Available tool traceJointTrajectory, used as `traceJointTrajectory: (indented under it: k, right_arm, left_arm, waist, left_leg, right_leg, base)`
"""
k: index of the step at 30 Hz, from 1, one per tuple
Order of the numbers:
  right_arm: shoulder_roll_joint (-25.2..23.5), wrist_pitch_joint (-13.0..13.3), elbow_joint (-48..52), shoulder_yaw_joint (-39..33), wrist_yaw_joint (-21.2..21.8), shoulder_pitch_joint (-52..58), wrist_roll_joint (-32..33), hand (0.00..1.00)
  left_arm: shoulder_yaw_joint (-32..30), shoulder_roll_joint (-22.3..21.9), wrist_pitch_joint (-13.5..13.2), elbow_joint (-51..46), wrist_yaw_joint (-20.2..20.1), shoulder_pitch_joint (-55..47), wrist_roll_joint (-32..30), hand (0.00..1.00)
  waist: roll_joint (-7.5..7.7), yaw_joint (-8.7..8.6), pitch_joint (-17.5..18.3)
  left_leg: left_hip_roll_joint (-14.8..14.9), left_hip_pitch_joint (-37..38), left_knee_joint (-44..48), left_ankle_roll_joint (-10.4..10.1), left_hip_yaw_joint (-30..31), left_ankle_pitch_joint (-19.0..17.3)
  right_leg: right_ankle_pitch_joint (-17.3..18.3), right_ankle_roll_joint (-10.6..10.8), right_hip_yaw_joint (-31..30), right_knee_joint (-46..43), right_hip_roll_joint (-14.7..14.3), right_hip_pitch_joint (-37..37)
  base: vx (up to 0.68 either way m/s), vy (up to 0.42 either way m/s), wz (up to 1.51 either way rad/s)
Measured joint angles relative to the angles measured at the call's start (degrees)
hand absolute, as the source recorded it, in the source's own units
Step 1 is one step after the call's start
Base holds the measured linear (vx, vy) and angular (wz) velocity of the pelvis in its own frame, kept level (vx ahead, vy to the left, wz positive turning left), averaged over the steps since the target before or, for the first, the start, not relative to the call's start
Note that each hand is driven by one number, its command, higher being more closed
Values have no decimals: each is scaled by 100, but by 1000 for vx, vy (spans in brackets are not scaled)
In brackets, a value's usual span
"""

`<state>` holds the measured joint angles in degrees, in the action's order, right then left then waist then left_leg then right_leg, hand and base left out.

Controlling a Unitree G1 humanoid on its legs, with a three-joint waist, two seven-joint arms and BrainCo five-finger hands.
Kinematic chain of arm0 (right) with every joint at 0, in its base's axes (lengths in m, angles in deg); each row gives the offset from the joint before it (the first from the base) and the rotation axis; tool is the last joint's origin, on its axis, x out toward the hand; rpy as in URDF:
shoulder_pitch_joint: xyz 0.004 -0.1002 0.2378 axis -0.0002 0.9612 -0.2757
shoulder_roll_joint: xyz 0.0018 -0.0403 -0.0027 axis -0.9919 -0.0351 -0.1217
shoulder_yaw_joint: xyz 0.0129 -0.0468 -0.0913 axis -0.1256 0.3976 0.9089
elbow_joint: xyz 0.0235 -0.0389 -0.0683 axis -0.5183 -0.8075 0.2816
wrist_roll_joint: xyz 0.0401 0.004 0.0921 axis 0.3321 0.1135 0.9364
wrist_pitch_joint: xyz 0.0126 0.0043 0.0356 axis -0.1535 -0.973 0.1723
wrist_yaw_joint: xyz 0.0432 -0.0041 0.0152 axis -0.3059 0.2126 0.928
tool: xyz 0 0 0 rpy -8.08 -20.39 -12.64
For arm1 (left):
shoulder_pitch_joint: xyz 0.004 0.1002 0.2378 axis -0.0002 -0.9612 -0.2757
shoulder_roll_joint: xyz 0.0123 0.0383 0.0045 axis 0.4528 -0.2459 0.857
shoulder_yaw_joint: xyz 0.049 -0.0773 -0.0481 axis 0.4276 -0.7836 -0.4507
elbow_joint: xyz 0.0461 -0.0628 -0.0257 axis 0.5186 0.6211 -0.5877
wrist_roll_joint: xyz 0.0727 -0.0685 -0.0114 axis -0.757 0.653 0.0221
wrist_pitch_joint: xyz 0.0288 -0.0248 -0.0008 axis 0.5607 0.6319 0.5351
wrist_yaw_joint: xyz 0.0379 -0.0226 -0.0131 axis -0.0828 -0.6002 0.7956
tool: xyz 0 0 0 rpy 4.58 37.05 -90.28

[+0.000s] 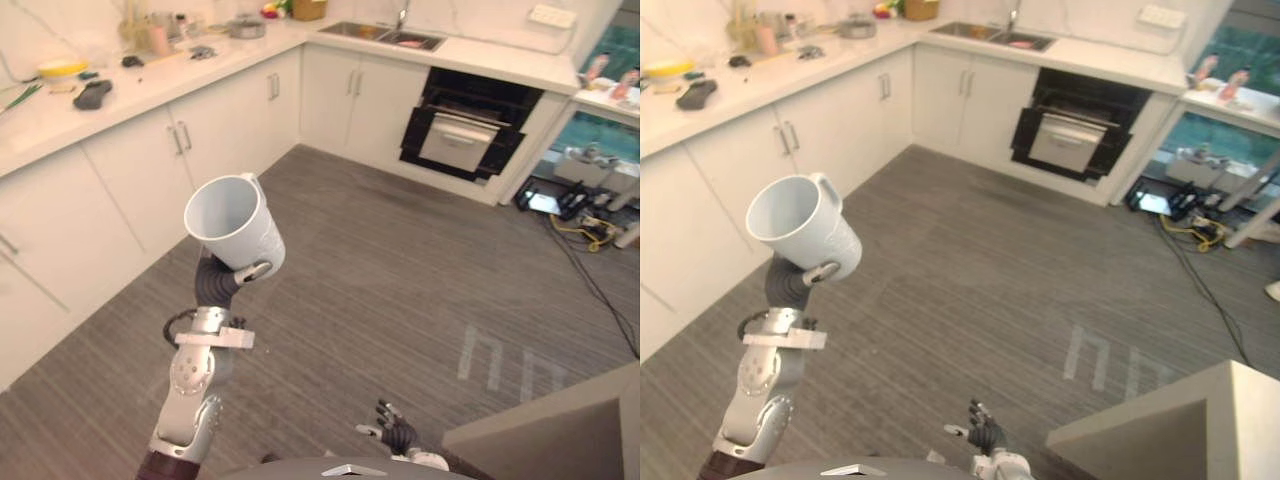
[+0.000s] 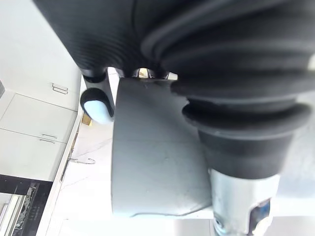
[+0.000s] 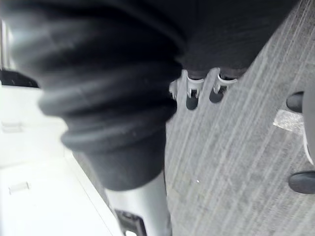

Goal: Walk over to the sink, pick up the cup, carry it to the dishwasher, place the cup inside the dishwasher, then close the dishwasher door

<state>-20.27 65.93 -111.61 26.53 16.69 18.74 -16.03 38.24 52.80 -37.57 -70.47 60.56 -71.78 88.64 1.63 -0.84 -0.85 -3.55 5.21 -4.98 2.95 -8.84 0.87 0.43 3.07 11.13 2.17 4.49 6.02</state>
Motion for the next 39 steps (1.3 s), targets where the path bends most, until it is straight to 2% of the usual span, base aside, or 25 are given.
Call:
traceJointTrajectory:
  k: [1, 5, 7, 9, 11, 12, 14, 15, 17, 18, 20, 21, 22, 23, 25, 26, 27, 28, 30, 31, 32, 33, 36, 38, 39]
  right_arm:
    - [-18, 20, 78, -133, 102, 244, 220, 0]
    - [-67, -27, 85, -207, 507, 801, 1023, 0]
    - [-218, -66, 133, -383, 687, 839, 1427, 0]
    - [-297, -105, 318, -573, 919, 810, 1994, 0]
    - [-240, -197, 347, -564, 1143, 693, 2385, 0]
    - [-213, -221, 406, -584, 1239, 673, 2489, 0]
    - [-202, -252, 375, -646, 1311, 520, 2580, 0]
    - [-184, -258, 277, -717, 1344, 368, 2593, 0]
    - [-157, -266, 125, -826, 1351, 131, 2609, 0]
    - [-167, -275, 48, -842, 1373, 16, 2619, 0]
    - [-85, -257, -2, -869, 1434, -89, 2626, 0]
    - [-51, -202, -27, -971, 1528, -98, 2653, 0]
    - [120, -196, -150, -1037, 1511, -153, 2664, 0]
    - [183, -209, -265, -1013, 1504, -138, 2668, 0]
    - [148, -209, -273, -960, 1514, -45, 2760, 0]
    - [135, -214, -287, -963, 1514, -18, 2776, 0]
    - [107, -220, -330, -986, 1516, -31, 2773, 0]
    - [98, -218, -330, -1017, 1518, -47, 2772, 0]
    - [46, -254, -329, -1015, 1526, -124, 2759, 0]
    - [31, -256, -268, -1008, 1524, -127, 2759, 0]
    - [-11, -231, -139, -958, 1525, -150, 2758, 0]
    - [-55, -189, -98, -957, 1526, -143, 2761, 0]
    - [-69, -141, 28, -954, 1593, -197, 2779, 0]
    - [-108, -77, 334, -962, 1604, -131, 2830, 0]
    - [-134, -57, 504, -969, 1606, -102, 2851, 0]
  left_arm:
    - [25, -47, -7, -1, -32, -193, 84, 100]
    - [58, -249, -138, -1, -348, -390, 315, 100]
    - [-4, -307, -221, -14, -449, -357, 481, 100]
    - [-132, -365, -274, -97, -612, -383, 728, 100]
    - [-221, -416, -334, -293, -691, -464, 894, 100]
    - [-227, -461, -393, -379, -775, -558, 970, 100]
    - [-321, -462, -448, -305, -898, -587, 994, 100]
    - [-448, -467, -459, -212, -954, -586, 993, 100]
    - [-726, -491, -464, -10, -999, -582, 993, 100]
    - [-925, -562, -450, 151, -1001, -619, 1001, 100]
    - [-1142, -714, -439, 261, -1003, -828, 1058, 100]
    - [-1135, -681, -481, 251, -1070, -890, 1062, 100]
    - [-1086, -780, -483, 344, -1138, -1025, 1104, 100]
    - [-1091, -750, -482, 412, -1210, -1052, 1105, 100]
    - [-1093, -628, -423, 451, -1356, -978, 1111, 100]
    - [-1085, -603, -387, 451, -1389, -928, 1111, 100]
    - [-1091, -634, -300, 439, -1430, -806, 1122, 100]
    - [-1097, -631, -242, 429, -1455, -738, 1134, 100]
    - [-1115, -566, -22, 374, -1479, -653, 1163, 100]
    - [-1109, -559, 33, 319, -1478, -667, 1160, 100]
    - [-1072, -517, 103, 177, -1482, -688, 1145, 100]
    - [-1097, -452, 106, 14, -1477, -706, 1146, 100]
    - [-1118, -413, 83, -38, -1479, -676, 1090, 100]
    - [-992, -453, 86, -26, -1482, -595, 1082, 100]
    - [-893, -449, 92, 2, -1484, -511, 1087, 100]
  waist:
    - [-57, -77, 178]
    - [67, -143, 347]
    - [83, -139, 148]
    - [3, -68, -135]
    - [23, 19, -279]
    - [-55, 25, -319]
    - [-96, 65, -348]
    - [-94, 88, -347]
    - [-75, 59, -415]
    - [15, 85, -526]
    - [-222, 165, -726]
    - [-213, 239, -840]
    - [-517, 304, -847]
    - [-475, 280, -838]
    - [-268, 252, -694]
    - [-237, 254, -636]
    - [-268, 216, -491]
    - [-228, 216, -500]
    - [-46, 249, -522]
    - [-43, 243, -513]
    - [-46, 201, -487]
    - [-80, 124, -473]
    - [-53, 82, -498]
    - [-207, 34, -608]
    - [-286, -32, -659]
  left_leg:
    - [23, -49, 0, 27, -44, -103]
    - [169, 76, 222, -103, -380, -321]
    - [340, -254, 1341, -143, -390, -701]
    - [773, -997, 3465, -439, -477, -1237]
    - [1128, -1603, 4866, -462, -571, -1217]
    - [1296, -1842, 5287, -391, -609, -1340]
    - [1400, -1835, 4826, -375, -681, -1713]
    - [1388, -1806, 4340, -411, -643, -1733]
    - [1098, -1661, 3535, -467, -572, -1319]
    - [837, -1333, 3123, -567, -755, -1209]
    - [1134, -1504, 3998, -821, -771, -1264]
    - [1052, -2169, 4805, -787, -131, -1521]
    - [1052, -2191, 4143, -741, 490, -1492]
    - [995, -2082, 4138, -530, 355, -1347]
    - [605, -1915, 4068, -318, 20, -1582]
    - [518, -1889, 4013, -243, -63, -1638]
    - [401, -1855, 3883, 11, -201, -1677]
    - [383, -1781, 3840, 94, -326, -1665]
    - [168, -1156, 3311, 129, -583, -1692]
    - [135, -1008, 3154, 124, -600, -1688]
    - [93, -695, 2829, 119, -586, -1685]
    - [98, -493, 2578, 117, -591, -1673]
    - [141, 160, 2007, 78, -652, -1660]
    - [331, 540, 1799, -25, -707, -1733]
    - [468, 705, 1775, -81, -677, -1785]
  right_leg:
    - [-2, -27, -16, -9, 16, 17]
    - [212, -58, 78, -385, 21, 4]
    - [426, -105, 286, -842, 37, -1]
    - [1011, -139, 436, -1676, 49, -106]
    - [1390, -148, 487, -2306, 57, -248]
    - [1593, -183, 636, -2463, 76, -297]
    - [1698, -110, 719, -2530, 127, -314]
    - [1706, -95, 709, -2550, 192, -377]
    - [1696, 116, 620, -2627, 449, -487]
    - [1651, 218, 437, -2616, 530, -400]
    - [1642, 58, 331, -2726, 160, -218]
    - [1948, -8, 294, -2641, 154, -149]
    - [2077, 38, 220, -2783, 61, -120]
    - [2225, 150, 78, -2974, 216, -114]
    - [2430, 407, -131, -3119, 708, -159]
    - [2436, 429, -160, -3067, 805, -161]
    - [2364, 375, -140, -3326, 948, -243]
    - [2315, 315, -95, -3684, 1067, -367]
    - [1673, 223, 365, -4692, 1587, -700]
    - [1425, 199, 355, -4910, 1644, -805]
    - [840, 378, 68, -5298, 1617, -983]
    - [541, 592, -118, -5770, 1567, -1221]
    - [1177, 88, 254, -6774, 1442, -1957]
    - [1572, -118, 546, -6371, 1178, -2450]
    - [1592, -124, 659, -5809, 995, -2630]
  base:
    - [66, -9, -43]
    - [130, -30, -13]
    - [55, -89, -6]
    - [-52, -77, -1]
    - [-82, -10, 22]
    - [-78, 32, 51]
    - [-34, 75, 43]
    - [44, 205, 18]
    - [75, 187, 7]
    - [133, 62, -2]
    - [141, 32, -14]
    - [94, 87, -32]
    - [102, 150, -36]
    - [143, 222, -39]
    - [250, 255, -30]
    - [332, 240, -21]
    - [265, 138, -15]
    - [347, 155, -36]
    - [332, 159, -56]
    - [280, 155, -35]
    - [314, 135, -13]
    - [322, 98, -8]
    - [268, -15, -15]
    - [297, -55, -19]
    - [384, -84, 18]
